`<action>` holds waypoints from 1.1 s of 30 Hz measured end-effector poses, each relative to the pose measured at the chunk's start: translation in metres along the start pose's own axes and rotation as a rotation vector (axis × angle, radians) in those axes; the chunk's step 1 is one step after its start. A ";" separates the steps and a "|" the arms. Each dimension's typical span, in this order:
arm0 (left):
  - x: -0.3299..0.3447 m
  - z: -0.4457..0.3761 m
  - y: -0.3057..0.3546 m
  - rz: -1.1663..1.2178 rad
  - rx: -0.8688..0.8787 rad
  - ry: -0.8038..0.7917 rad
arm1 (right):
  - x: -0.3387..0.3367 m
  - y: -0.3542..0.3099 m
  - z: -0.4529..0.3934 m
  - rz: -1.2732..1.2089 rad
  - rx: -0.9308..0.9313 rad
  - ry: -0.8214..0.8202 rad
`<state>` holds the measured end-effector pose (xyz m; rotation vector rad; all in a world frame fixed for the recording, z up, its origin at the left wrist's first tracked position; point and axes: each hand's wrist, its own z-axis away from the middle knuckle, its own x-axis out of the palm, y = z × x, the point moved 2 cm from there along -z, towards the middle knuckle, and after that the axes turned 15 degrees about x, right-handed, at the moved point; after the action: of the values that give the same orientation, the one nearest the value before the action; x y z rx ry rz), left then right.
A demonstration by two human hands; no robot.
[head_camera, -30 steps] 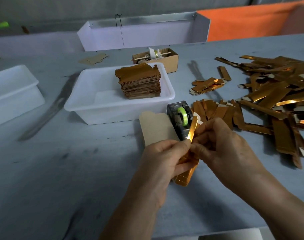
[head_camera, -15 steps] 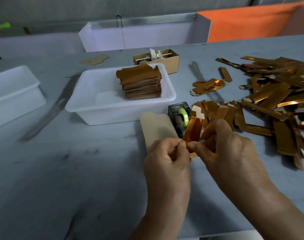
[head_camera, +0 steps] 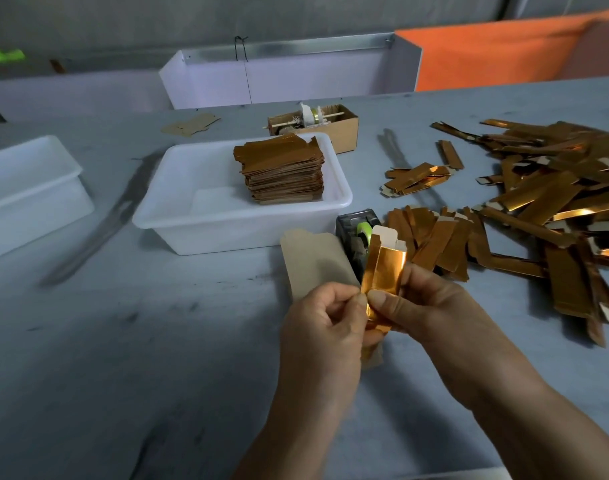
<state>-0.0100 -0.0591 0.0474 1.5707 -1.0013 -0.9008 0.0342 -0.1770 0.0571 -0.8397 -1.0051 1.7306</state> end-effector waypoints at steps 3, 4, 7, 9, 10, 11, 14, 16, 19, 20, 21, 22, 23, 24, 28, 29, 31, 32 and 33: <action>-0.002 -0.003 -0.001 0.039 -0.059 0.011 | -0.001 -0.001 -0.001 0.053 0.019 -0.004; -0.003 -0.005 -0.001 0.046 -0.087 0.009 | -0.002 0.000 -0.001 0.071 0.027 -0.006; -0.008 -0.013 -0.001 -0.002 -0.130 -0.062 | -0.009 -0.003 -0.002 0.067 0.053 -0.033; -0.014 -0.017 -0.002 -0.173 -0.025 -0.077 | -0.022 -0.009 -0.009 0.057 0.044 0.061; -0.019 -0.020 -0.004 -0.364 0.058 -0.060 | -0.033 -0.011 -0.016 0.085 0.017 0.167; -0.025 -0.022 -0.006 -0.573 0.129 -0.032 | -0.043 -0.014 -0.025 0.137 -0.015 0.290; -0.039 -0.027 -0.015 -0.916 0.125 0.032 | -0.071 -0.020 -0.053 0.367 -0.092 0.599; -0.040 -0.030 -0.028 -0.911 0.000 -0.028 | -0.081 -0.018 -0.073 0.505 -0.101 0.704; -0.039 -0.036 -0.045 -0.612 -0.212 -0.080 | -0.089 -0.009 -0.093 0.803 -0.014 0.765; -0.041 -0.039 -0.048 -0.528 -0.254 -0.069 | -0.090 -0.007 -0.094 0.887 0.009 0.772; -0.045 -0.040 -0.051 -0.462 -0.290 -0.060 | -0.089 -0.004 -0.093 0.925 0.013 0.781; -0.048 -0.042 -0.054 -0.391 -0.329 -0.047 | -0.087 -0.002 -0.090 0.917 -0.006 0.793; -0.050 -0.043 -0.055 -0.310 -0.380 -0.028 | -0.083 -0.001 -0.084 0.883 -0.049 0.803; -0.052 -0.044 -0.055 -0.231 -0.428 -0.009 | -0.078 -0.002 -0.078 0.852 -0.103 0.802; -0.052 -0.049 -0.051 -0.108 -0.490 0.015 | -0.050 -0.004 -0.053 0.755 -0.302 0.751; -0.051 -0.051 -0.049 -0.100 -0.486 0.010 | -0.042 -0.007 -0.047 0.749 -0.344 0.738; -0.049 -0.054 -0.046 -0.128 -0.454 0.000 | -0.029 -0.010 -0.038 0.749 -0.408 0.716; -0.048 -0.055 -0.046 -0.158 -0.425 0.010 | -0.024 -0.012 -0.034 0.746 -0.431 0.706; -0.048 -0.055 -0.045 -0.182 -0.399 0.028 | -0.019 -0.014 -0.031 0.741 -0.448 0.690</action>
<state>0.0298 0.0106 0.0176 1.3415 -0.6169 -1.1233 0.0721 -0.1834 0.0579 -2.1279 -0.6258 1.5709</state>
